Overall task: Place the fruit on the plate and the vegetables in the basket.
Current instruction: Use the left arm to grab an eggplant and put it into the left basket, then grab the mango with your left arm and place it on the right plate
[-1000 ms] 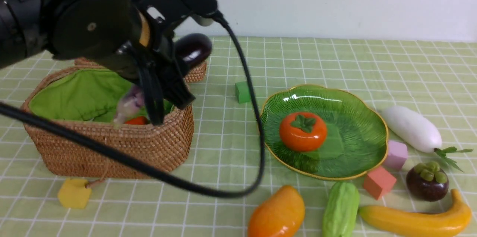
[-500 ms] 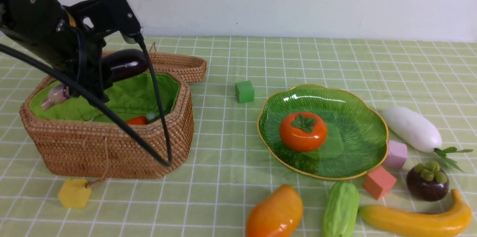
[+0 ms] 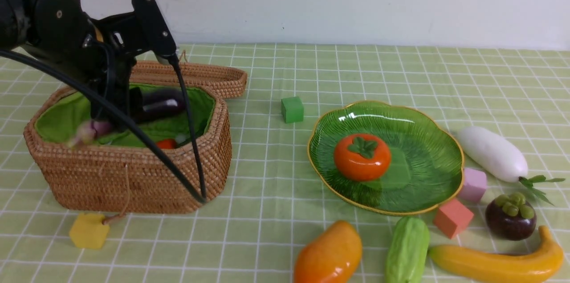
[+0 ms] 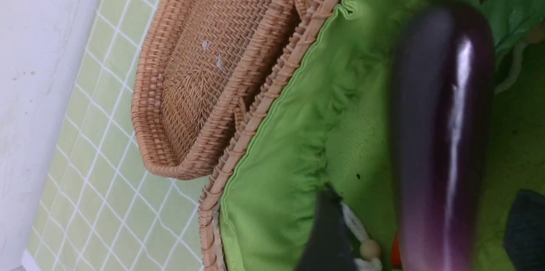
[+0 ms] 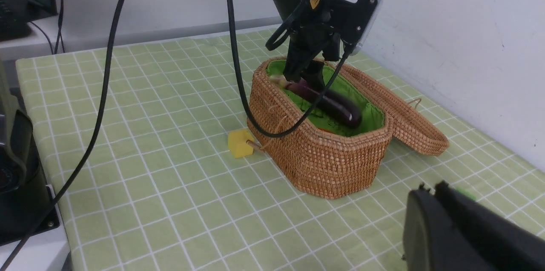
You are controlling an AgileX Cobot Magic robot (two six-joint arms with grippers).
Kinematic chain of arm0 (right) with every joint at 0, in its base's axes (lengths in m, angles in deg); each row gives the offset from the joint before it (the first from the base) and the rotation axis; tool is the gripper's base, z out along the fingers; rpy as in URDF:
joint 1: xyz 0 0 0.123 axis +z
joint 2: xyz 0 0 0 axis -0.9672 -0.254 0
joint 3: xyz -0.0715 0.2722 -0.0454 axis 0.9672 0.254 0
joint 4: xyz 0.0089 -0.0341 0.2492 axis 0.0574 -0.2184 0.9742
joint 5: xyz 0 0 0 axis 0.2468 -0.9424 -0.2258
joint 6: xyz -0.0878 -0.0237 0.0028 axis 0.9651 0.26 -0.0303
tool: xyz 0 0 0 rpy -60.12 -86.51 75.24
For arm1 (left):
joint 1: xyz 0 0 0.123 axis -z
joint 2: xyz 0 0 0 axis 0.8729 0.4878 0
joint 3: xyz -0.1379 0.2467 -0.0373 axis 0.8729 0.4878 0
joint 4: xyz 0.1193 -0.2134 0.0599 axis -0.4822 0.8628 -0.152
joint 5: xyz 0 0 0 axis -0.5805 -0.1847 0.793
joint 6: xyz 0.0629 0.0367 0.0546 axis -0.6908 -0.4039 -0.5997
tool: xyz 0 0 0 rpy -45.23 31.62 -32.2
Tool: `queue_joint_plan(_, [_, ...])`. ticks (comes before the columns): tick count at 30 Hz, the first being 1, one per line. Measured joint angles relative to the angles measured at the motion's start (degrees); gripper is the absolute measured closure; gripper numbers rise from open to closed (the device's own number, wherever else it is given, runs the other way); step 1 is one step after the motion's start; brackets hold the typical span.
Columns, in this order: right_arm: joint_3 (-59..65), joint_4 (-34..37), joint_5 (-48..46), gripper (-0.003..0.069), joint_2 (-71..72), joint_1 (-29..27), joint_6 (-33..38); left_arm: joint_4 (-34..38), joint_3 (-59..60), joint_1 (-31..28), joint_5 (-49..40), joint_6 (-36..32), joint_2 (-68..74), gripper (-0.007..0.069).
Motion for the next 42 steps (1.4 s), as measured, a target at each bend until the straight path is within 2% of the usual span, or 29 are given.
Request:
queue_joint_plan(3, [0.00, -0.29, 0.00, 0.0634, 0.00, 0.00, 0.00, 0.17, 0.00, 0.00, 0.00, 0.00, 0.00, 0.0048])
queue_joint_plan(7, [0.00, -0.34, 0.00, 0.0629, 0.00, 0.00, 0.00, 0.61, 0.00, 0.00, 0.00, 0.00, -0.42, 0.0039])
queue_joint_plan(9, [0.00, -0.48, 0.00, 0.0627, 0.00, 0.00, 0.00, 1.64, 0.05, 0.00, 0.00, 0.00, -1.06, 0.0049])
queue_joint_plan(12, [0.00, -0.86, 0.00, 0.0627, 0.00, 0.00, 0.00, 6.88, 0.05, -0.11, -0.05, 0.69, -3.19, 0.0111])
queue_joint_plan(14, [0.00, -1.03, 0.00, 0.0627, 0.00, 0.00, -0.44, 14.96, 0.05, -0.10, -0.05, 3.98, -6.00, 0.0230])
queue_joint_plan(15, [0.00, -1.04, 0.00, 0.0627, 0.00, 0.00, -0.54, 16.38, 0.05, -0.10, -0.05, 4.29, -6.47, 0.0253])
queue_joint_plan(16, [0.00, -1.54, 0.00, 0.0627, 0.00, 0.00, -1.77, 21.10, 0.05, 0.49, -0.27, 7.34, -8.36, 0.0364])
queue_joint_plan(17, [0.00, -1.54, 0.00, 0.0627, 0.00, 0.00, -1.96, 22.31, 0.05, 0.59, -0.46, 8.16, -8.57, 0.0379])
queue_joint_plan(18, [0.00, -2.84, 0.00, 0.0627, 0.00, 0.00, -3.99, 26.23, 0.05, 2.15, -1.86, 11.26, -10.42, 0.0519])
queue_joint_plan(20, [0.00, -4.53, 0.00, 0.0625, 0.00, 0.00, -6.32, 28.62, 0.05, 5.28, -4.87, 14.84, -11.67, 0.0625])
queue_joint_plan(21, [0.00, -4.69, 0.00, 0.0625, 0.00, 0.00, -6.82, 28.82, 0.05, 5.66, -5.61, 15.60, -11.73, 0.0631])
queue_joint_plan(23, [0.00, -7.34, 0.00, 0.0626, 0.00, 0.00, -9.99, 28.53, 0.47, 11.02, -8.51, 20.68, -11.85, 0.0638])
queue_joint_plan(25, [0.00, -9.27, -0.07, 0.0626, 0.00, 0.00, -12.65, 25.32, 1.95, 16.33, -9.55, 25.83, -11.75, 0.0638])
queue_joint_plan(26, [0.00, -9.43, -0.07, 0.0626, 0.00, 0.00, -12.86, 24.38, 2.31, 16.89, -9.63, 26.94, -11.75, 0.0638])
queue_joint_plan(28, [0.00, -11.31, -1.25, 0.0626, 0.00, 0.00, -15.72, 17.70, 4.66, 24.38, -9.73, 34.41, -11.69, 0.0638])
queue_joint_plan(29, [0.00, -11.31, -1.25, 0.0626, 0.00, 0.00, -15.98, 17.20, 4.81, 24.95, -9.73, 35.68, -11.69, 0.0638])
queue_joint_plan(31, [0.00, -12.54, -3.07, 0.0626, 0.00, 0.00, -18.03, 12.28, 6.07, 31.83, -10.20, 42.84, -11.14, 0.0638])
queue_joint_plan(32, [0.00, -12.71, -3.55, 0.0626, 0.00, 0.00, -18.34, 11.68, 6.08, 32.30, -10.26, 43.36, -10.97, 0.0638])
queue_joint_plan(33, [0.00, -13.50, -5.05, 0.0626, 0.00, 0.00, -19.91, 9.62, 6.22, 35.93, -10.71, 47.78, -10.15, 0.0638])
queue_joint_plan(34, [0.00, -13.64, -5.21, 0.0626, 0.00, 0.00, -20.11, 9.44, 6.22, 35.93, -10.70, 48.22, -10.03, 0.0638])
queue_joint_plan(36, [0.00, -15.94, -7.88, 0.0626, 0.00, 0.00, -23.37, 7.44, 6.22, 39.60, -10.77, 52.13, -8.08, 0.0638])
queue_joint_plan(39, [0.00, -18.40, -10.12, 0.0626, 0.00, 0.00, -26.02, 6.83, 6.22, 41.73, -9.91, 52.70, -5.71, 0.0624])
queue_joint_plan(41, [0.00, -19.75, -11.03, 0.0626, 0.00, 0.00, -27.24, 6.83, 6.22, 42.52, -8.97, 52.63, -3.54, 0.0572])
queue_joint_plan(42, [0.00, -20.07, -11.35, 0.0626, 0.00, 0.00, -27.46, 6.94, 6.14, 42.74, -8.56, 52.49, -1.95, 0.0519])
